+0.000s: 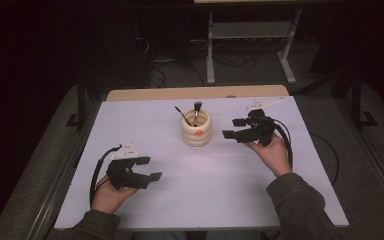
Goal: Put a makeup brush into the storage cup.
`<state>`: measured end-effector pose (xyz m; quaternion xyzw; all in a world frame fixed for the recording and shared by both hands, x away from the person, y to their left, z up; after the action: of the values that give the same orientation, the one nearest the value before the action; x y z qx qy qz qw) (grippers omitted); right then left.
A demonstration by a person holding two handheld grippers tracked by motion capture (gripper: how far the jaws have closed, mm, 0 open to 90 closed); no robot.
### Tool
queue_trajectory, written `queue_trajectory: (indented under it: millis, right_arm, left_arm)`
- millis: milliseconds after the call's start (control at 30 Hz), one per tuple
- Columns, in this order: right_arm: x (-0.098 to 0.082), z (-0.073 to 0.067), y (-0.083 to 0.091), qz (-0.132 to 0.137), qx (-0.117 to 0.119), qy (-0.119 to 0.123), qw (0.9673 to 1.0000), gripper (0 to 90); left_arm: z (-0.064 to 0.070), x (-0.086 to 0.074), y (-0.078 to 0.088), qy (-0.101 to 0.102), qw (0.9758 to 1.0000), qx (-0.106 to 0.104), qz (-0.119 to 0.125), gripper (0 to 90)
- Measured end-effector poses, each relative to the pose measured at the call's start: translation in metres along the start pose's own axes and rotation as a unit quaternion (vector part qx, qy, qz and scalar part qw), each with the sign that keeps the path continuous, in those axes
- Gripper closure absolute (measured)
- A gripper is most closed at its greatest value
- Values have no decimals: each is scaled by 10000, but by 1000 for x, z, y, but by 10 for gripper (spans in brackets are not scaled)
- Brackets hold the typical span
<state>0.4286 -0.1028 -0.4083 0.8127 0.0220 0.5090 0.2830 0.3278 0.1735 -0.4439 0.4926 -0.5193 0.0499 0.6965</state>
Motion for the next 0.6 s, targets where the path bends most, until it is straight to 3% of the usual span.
queue_trajectory:
  millis: [400, 600]
  right_arm:
    - [-16, -3, 11, 54, -68, -14, 10000, 282]
    - [-28, -5, 13, -17, -87, -52, 9999, 275]
  left_arm:
    - [-2, 0, 1, -76, 10000, 27, 8, 265]
    - [-1, -1, 0, 7, 10000, 40, -12, 265]
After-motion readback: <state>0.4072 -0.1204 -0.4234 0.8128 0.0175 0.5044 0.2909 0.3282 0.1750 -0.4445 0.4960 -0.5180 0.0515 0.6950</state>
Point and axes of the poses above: each handheld gripper's, and its own axes: y roughly backward along the jaws, x roughly out of its top, z roughly to its right, the point moved 9 cm from there along -y, roughly forward along the jaws, and after that the axes turned 12 degrees about x, right-handed, at the moved point
